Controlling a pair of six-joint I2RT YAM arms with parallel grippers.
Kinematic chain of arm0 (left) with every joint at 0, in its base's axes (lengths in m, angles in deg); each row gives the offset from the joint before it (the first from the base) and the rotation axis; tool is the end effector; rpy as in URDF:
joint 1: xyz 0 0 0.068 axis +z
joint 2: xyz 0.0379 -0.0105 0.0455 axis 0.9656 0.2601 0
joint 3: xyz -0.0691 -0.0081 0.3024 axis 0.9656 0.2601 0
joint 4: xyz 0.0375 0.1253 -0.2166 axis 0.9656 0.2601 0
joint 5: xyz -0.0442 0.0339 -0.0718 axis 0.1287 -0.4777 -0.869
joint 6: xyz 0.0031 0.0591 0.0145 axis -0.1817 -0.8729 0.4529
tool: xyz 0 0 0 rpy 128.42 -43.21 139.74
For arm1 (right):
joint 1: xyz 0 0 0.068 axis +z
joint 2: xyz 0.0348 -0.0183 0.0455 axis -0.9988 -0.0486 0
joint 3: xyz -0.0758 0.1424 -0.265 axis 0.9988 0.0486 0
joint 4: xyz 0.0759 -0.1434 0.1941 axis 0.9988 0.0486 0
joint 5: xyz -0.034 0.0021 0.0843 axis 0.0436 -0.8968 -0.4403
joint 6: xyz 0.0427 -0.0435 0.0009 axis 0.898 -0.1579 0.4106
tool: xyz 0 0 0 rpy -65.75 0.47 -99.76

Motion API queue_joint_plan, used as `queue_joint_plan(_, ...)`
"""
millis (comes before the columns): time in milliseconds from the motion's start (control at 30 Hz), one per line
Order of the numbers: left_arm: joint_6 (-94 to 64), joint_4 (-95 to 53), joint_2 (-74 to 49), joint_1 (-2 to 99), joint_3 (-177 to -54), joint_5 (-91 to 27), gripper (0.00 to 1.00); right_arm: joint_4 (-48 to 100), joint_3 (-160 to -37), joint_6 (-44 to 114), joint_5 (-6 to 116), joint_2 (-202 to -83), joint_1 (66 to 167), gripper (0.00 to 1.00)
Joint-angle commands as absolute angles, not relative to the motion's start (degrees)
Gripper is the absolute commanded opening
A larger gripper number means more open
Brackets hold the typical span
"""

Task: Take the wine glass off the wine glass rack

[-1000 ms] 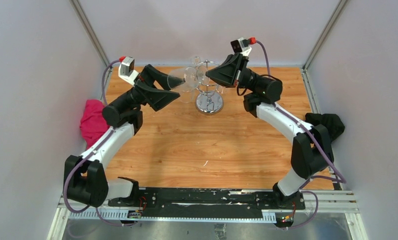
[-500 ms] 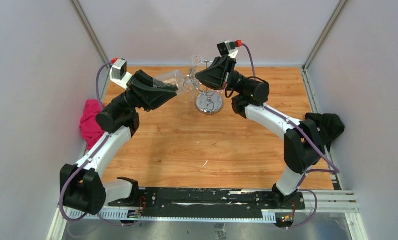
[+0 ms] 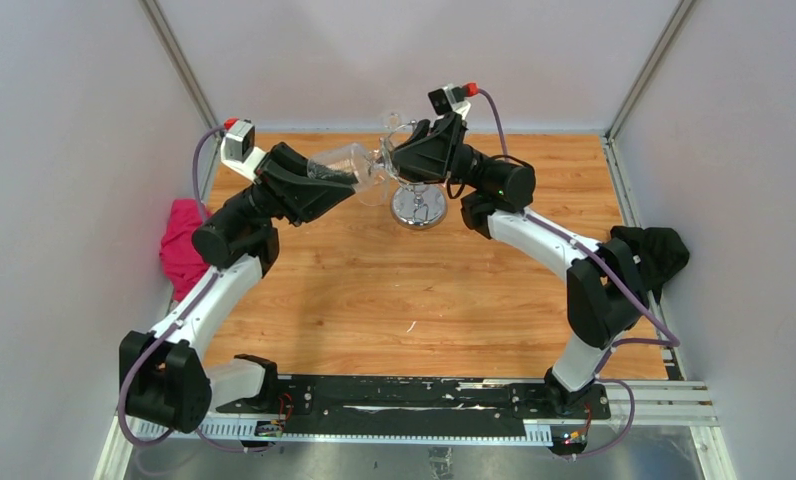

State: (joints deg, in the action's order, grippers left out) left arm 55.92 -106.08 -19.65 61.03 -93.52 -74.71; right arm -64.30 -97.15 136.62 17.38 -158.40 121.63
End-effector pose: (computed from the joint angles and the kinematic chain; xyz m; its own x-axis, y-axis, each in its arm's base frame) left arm 0.1745 -0.0797 0.4737 -0.3065 -0.5677 -0.7640 0.9513 -0.1546 -0.2668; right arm 0.2625 0.2193 0.4757 -0.8333 0.2373 -0.4993 -0.5243 -0.6258 0.5775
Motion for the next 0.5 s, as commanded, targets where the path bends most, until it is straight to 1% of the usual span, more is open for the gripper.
queue_joint_plan(0, 53.47, -105.07, -22.31, 60.92, -93.96, -73.42, 0.00, -65.55, -96.78, 134.52, 12.80, -157.84, 124.07, 0.54)
queue_joint_plan(67, 48.35, -97.45, -24.84, 60.95, -93.99, -73.13, 0.00, -65.07, -96.15, 134.21, 13.00, -157.52, 123.98, 0.65)
queue_joint_plan(100, 44.60, -91.95, -26.59, 60.95, -93.99, -72.60, 0.00, -64.77, -95.68, 134.12, 13.23, -157.50, 123.97, 0.68)
queue_joint_plan(167, 34.84, -79.27, -31.07, 60.95, -94.84, -71.43, 0.00, -64.80, -94.96, 134.40, 13.47, -157.58, 123.80, 0.71)
queue_joint_plan(233, 24.73, -61.76, -35.10, 60.95, -97.65, -68.93, 0.00, -64.89, -94.11, 134.56, 13.72, -157.67, 123.37, 0.75)
queue_joint_plan(300, 15.22, -46.61, -38.54, 60.95, -101.20, -64.81, 0.00, -64.84, -93.26, 134.70, 13.81, -157.52, 122.77, 0.76)
queue_joint_plan(400, 4.07, -29.48, -41.62, 60.95, -107.56, -56.63, 0.00, -64.64, -91.65, 134.70, 14.00, -156.65, 121.33, 0.76)
queue_joint_plan(467, 0.13, -18.63, -41.74, 60.95, -112.43, -50.79, 0.00, -63.51, -90.48, 134.13, 13.73, -155.57, 120.08, 0.76)
